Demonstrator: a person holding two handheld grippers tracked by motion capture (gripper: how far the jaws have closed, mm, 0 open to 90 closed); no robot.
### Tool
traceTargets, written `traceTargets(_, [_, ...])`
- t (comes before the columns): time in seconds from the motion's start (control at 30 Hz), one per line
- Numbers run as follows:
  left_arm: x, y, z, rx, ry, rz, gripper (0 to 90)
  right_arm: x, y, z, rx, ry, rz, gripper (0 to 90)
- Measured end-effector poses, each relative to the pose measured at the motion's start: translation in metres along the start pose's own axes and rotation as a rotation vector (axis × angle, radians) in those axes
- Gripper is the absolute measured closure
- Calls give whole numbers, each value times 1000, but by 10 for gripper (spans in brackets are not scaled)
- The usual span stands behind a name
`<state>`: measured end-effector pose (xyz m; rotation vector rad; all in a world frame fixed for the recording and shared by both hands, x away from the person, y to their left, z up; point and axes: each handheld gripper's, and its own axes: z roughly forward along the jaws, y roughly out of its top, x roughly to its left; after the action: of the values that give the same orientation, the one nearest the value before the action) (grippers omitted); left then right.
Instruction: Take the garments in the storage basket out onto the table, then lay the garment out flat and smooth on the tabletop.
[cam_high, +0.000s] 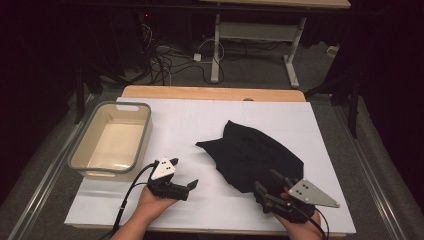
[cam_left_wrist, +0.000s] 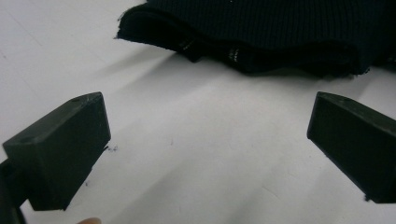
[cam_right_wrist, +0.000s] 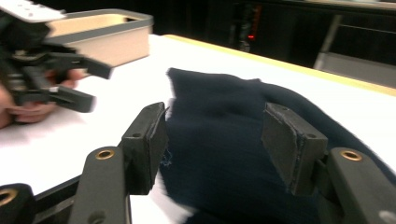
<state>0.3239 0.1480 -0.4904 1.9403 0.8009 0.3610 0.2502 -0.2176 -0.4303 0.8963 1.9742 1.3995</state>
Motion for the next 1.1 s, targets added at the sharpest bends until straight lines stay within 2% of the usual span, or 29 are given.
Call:
traceTargets(0.07, [1,0,0,-1,-5,-6,0,7,0,12,29,30,-18,441])
traceTargets(0.2, [-4,-1,-1,-10,18,26,0,16,0,43,118,72,-22,413])
traceTargets(0.3, [-3,-1,-1,-10,16,19,0,22,-5,64,184,73,-44,401])
traceTargets(0.4, [-3,-1,-2,-18,27,18,0,25,-11,75,237,55,-70,398])
traceTargets(0.5, [-4,-2,-3,-28,57,10,0,23,-11,82,255,40,-62,373])
traceTargets(0.6, [-7,-2,-3,-36,70,30,0,22,-13,92,302,42,-60,362])
traceTargets(0.67, [-8,-3,-4,-39,61,42,0,25,-17,99,346,38,-85,357])
traceTargets(0.7, [-7,-3,-4,-39,58,40,0,27,-18,102,364,25,-110,386])
traceTargets(0.77, [-6,-3,-4,-38,51,34,0,30,-20,103,370,5,-152,526])
traceTargets(0.83, [-7,-2,-3,-33,54,32,0,29,-21,103,368,-22,-150,646])
traceTargets(0.9, [-7,-2,-2,-18,50,33,1,27,-21,101,356,-27,-138,770])
traceTargets(1.0, [-6,-1,-1,-1,41,27,4,24,-21,92,298,4,-110,807])
traceTargets(1.1, [-4,-1,-1,0,37,16,4,23,-13,77,230,11,-116,810])
